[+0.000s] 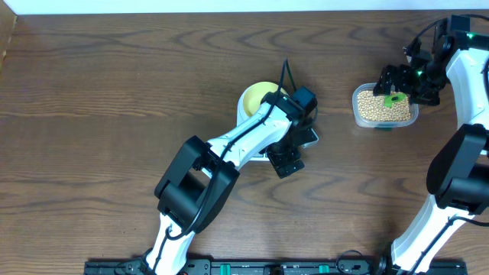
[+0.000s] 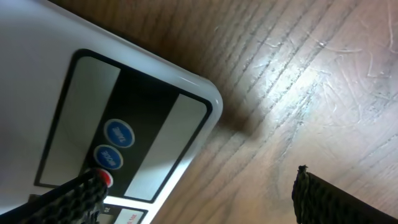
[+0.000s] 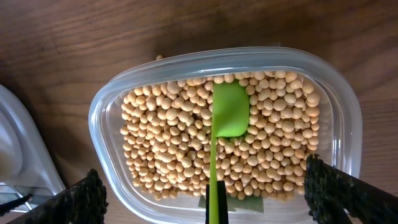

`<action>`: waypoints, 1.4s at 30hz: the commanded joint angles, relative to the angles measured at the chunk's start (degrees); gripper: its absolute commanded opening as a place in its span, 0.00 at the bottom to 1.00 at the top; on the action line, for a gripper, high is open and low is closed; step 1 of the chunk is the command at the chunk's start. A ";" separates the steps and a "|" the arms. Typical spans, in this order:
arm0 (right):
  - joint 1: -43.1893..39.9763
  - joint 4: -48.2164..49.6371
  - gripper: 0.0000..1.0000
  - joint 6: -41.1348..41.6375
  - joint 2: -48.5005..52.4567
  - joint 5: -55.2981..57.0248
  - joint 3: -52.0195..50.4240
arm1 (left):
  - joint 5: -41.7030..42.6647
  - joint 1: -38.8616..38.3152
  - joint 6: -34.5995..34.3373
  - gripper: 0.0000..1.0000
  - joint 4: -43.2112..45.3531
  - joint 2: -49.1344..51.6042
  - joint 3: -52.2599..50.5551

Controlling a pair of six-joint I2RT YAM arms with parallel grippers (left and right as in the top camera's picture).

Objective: Scoop item into bowl and weigh 50g on scale
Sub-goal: 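Lift the left gripper away from the scale toward the upper left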

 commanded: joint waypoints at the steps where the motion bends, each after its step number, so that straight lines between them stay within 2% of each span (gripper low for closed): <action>1: -0.02 -0.02 0.99 -0.28 0.28 -0.15 0.96 | -0.26 0.22 -0.22 0.98 0.07 -1.42 0.17; 12: -0.02 -0.02 0.99 -0.28 0.28 -0.15 0.96 | 5.88 -1.92 -3.69 0.98 -1.90 -13.07 0.15; 21: -0.02 0.00 0.99 -0.26 0.28 -0.15 0.96 | 5.66 0.81 -11.72 0.98 -3.93 -21.18 0.15; 26: -0.02 -0.02 0.99 -0.28 0.28 -0.15 0.96 | 5.62 5.70 -15.17 0.98 -4.09 -24.90 0.15; 31: -0.02 -0.02 0.99 -0.26 0.28 -0.15 0.94 | 5.70 14.47 -18.53 0.98 -6.82 -26.36 0.15; 37: -0.02 -0.02 0.99 -0.26 0.28 -0.15 0.94 | 5.86 22.84 -18.32 0.98 -12.26 -26.32 0.09; 42: -0.02 -0.02 0.99 -0.26 0.28 -0.15 0.94 | 5.66 28.68 -17.68 0.98 -11.69 -26.32 0.09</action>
